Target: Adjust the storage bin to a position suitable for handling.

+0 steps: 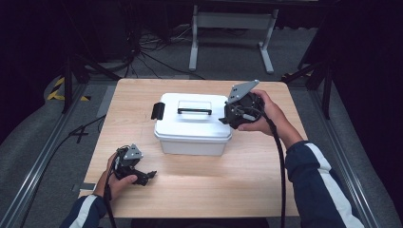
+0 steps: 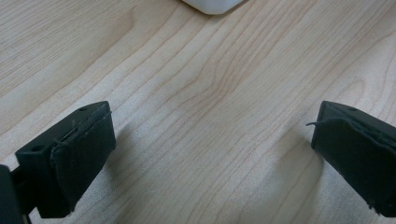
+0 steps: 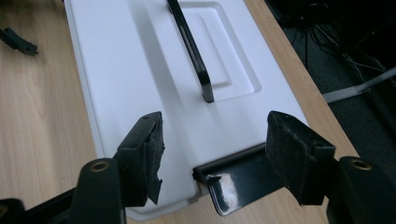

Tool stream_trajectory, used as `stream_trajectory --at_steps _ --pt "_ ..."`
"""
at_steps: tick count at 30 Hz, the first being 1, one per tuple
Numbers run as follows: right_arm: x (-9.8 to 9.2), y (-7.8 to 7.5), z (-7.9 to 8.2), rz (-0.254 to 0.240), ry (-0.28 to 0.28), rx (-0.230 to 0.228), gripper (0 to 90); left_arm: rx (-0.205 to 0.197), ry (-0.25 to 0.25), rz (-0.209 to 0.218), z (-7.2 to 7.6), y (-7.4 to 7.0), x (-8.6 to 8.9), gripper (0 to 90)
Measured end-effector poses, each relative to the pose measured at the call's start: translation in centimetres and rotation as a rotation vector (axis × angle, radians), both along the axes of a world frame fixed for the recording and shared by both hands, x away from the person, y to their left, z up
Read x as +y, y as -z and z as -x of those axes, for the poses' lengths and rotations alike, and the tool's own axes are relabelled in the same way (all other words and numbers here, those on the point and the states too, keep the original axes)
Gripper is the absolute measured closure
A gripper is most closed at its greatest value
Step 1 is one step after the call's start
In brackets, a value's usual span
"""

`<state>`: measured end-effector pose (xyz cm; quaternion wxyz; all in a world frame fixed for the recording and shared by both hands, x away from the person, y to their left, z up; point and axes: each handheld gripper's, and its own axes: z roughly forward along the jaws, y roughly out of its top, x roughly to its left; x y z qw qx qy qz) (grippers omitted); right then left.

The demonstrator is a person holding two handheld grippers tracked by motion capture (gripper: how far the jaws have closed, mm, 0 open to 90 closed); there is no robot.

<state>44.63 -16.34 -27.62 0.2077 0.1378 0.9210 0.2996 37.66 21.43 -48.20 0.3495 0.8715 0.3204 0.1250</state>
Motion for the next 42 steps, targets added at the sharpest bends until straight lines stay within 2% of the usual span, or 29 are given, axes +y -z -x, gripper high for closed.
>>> stream_trajectory --at_steps 8,11,17,24,27,32,33,36,42 --pt "2.0 0.1 -0.7 0.022 -0.029 0.004 37.8 0.0 0.0 0.0 0.0 0.0 0.0 0.1" --pt "2.8 0.4 -0.9 0.046 -0.049 0.01 37.8 0.0 0.0 0.0 0.0 0.0 0.0 0.1" --pt "4.0 0.3 -1.3 0.06 -0.047 0.014 38.3 0.0 0.0 0.001 0.0 0.0 0.0 0.2" --pt "6.1 0.4 -1.8 0.114 -0.084 0.026 38.2 0.0 0.0 0.0 0.0 0.0 0.0 0.2" --pt "6.9 0.5 -1.8 0.14 -0.098 0.044 43.7 0.0 0.001 0.0 0.0 0.0 0.0 0.1" --pt "8.2 0.8 -2.0 0.201 -0.125 0.033 52.2 -0.001 0.0 0.0 0.0 0.0 0.0 0.3" --pt "8.7 0.8 -2.0 0.234 -0.134 0.03 56.7 0.0 0.0 0.0 0.0 0.0 0.0 0.3" --pt "9.0 0.7 -2.0 0.261 -0.141 0.013 60.9 0.0 0.0 0.0 0.0 0.0 0.0 0.3" --pt "9.8 0.7 -2.4 0.329 -0.135 -0.01 76.0 0.003 0.004 -0.005 0.0 -0.1 0.0 0.3"
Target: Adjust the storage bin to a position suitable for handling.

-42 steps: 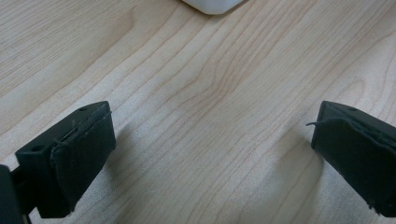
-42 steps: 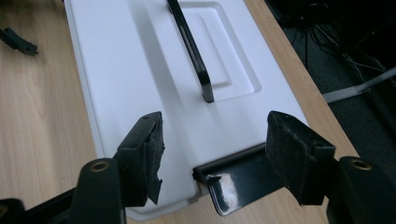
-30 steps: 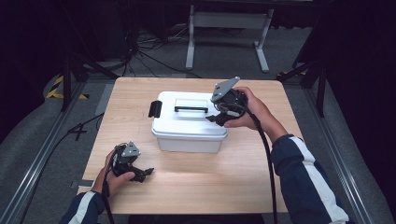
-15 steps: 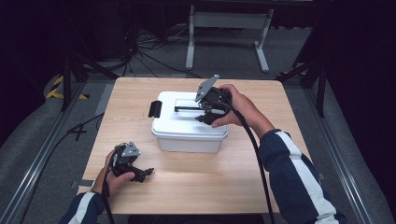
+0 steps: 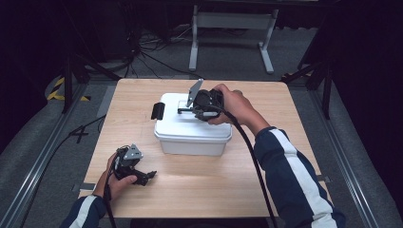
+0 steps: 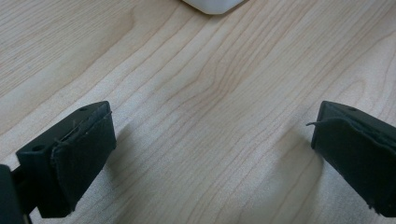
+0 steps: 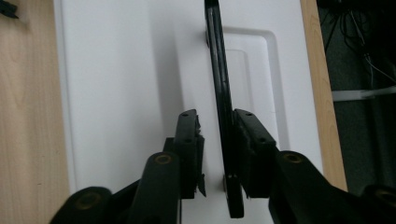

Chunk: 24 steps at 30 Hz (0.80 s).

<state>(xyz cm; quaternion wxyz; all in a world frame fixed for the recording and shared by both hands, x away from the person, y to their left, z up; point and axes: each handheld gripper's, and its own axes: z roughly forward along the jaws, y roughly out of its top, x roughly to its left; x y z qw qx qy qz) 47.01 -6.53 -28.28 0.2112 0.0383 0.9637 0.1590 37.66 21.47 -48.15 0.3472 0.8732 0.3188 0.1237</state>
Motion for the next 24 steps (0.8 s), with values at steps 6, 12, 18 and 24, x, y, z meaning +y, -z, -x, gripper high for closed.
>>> stream_trajectory --at_steps 6,12,18,24 --pt "0.18 0.11 -0.17 0.039 -0.023 -0.035 84.1 0.008 -0.004 0.01 0.06 0.05 -0.03 0.3" --pt "0.13 -0.11 -0.34 0.054 -0.049 -0.027 84.7 0.009 -0.005 0.011 0.07 0.05 -0.03 0.3" --pt "-0.16 -0.34 -0.4 0.035 -0.057 -0.017 84.9 0.003 -0.008 0.015 0.07 0.1 -0.06 0.3" --pt "-0.36 -0.79 -0.33 0.02 -0.062 -0.022 84.9 0.004 -0.008 0.016 0.07 0.11 -0.06 0.3"
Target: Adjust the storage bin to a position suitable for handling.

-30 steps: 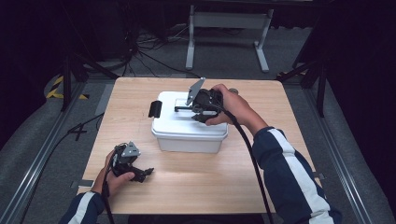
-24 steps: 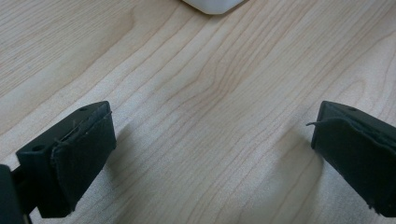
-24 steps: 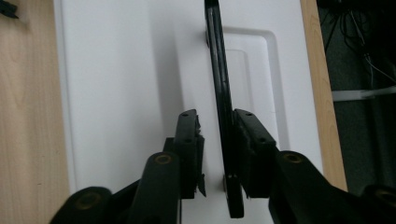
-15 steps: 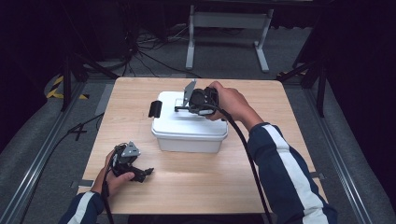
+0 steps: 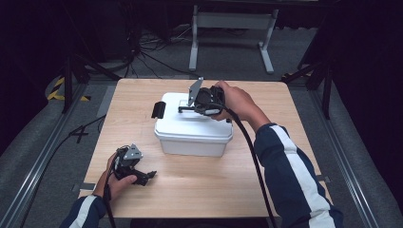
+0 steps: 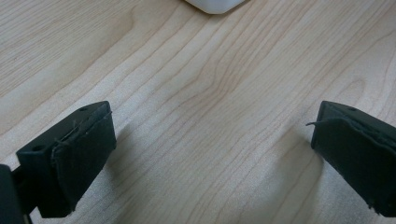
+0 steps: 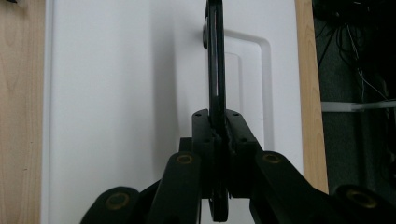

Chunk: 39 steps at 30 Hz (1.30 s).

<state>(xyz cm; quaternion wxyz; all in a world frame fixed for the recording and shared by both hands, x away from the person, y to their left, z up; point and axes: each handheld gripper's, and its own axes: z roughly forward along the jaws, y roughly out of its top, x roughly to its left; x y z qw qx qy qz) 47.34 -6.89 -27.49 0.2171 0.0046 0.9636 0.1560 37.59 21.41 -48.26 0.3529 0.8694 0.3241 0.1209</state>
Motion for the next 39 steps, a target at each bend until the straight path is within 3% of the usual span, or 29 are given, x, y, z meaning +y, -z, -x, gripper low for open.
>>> stream_trajectory --at_steps 10,17,26,39 --pt "-0.3 -1.7 0.7 -0.038 0.007 -0.029 84.9 0.004 0.005 -0.005 0.0 -0.1 0.0 0.3" --pt "-1.0 -2.0 0.9 -0.042 0.01 -0.027 84.9 -0.004 0.002 -0.002 0.0 0.0 0.0 0.4" --pt "-3.4 -2.9 1.4 -0.091 0.017 -0.028 84.8 0.001 0.005 -0.01 0.1 -0.1 0.2 0.4" --pt "-8.6 -3.9 2.5 -0.112 0.059 -0.039 84.7 -0.002 0.001 -0.012 0.1 -0.1 0.3 0.5"
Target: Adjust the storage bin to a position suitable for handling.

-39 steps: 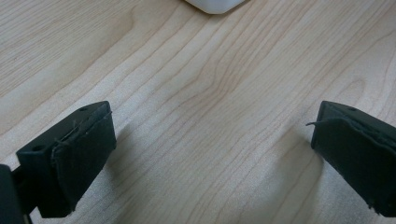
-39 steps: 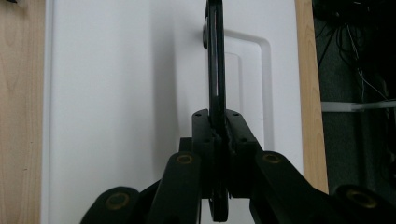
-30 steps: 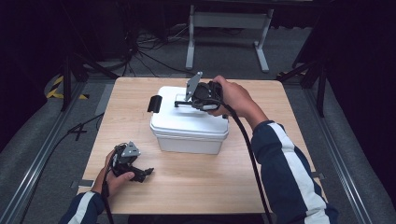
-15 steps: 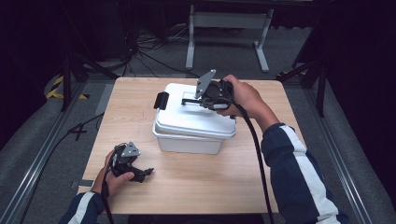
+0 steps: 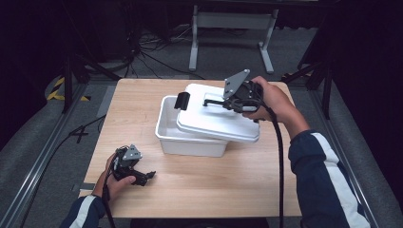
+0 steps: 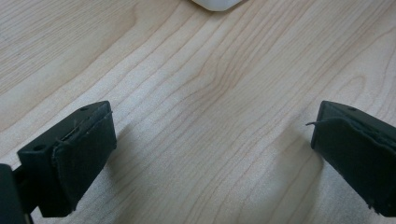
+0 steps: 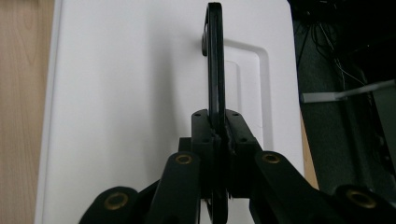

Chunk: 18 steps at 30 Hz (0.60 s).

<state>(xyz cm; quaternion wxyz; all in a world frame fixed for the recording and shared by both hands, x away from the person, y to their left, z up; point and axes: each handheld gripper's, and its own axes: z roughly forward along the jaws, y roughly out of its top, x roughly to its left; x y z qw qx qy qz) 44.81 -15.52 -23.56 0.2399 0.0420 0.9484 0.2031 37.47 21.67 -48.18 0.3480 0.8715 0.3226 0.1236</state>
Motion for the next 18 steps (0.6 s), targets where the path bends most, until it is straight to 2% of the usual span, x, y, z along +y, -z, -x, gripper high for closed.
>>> stream_trajectory --at_steps 3,5,18 --pt "-1.6 -0.1 0.0 0.006 0.026 -0.005 84.6 0.003 -0.005 0.004 0.0 0.0 0.0 0.5" --pt "-2.0 -0.2 0.0 0.004 0.029 -0.01 84.6 0.003 -0.005 0.004 0.0 0.0 0.0 0.5" --pt "-7.1 -0.7 0.5 -0.054 0.085 -0.033 84.5 0.002 -0.005 0.004 0.0 0.0 0.0 0.5"
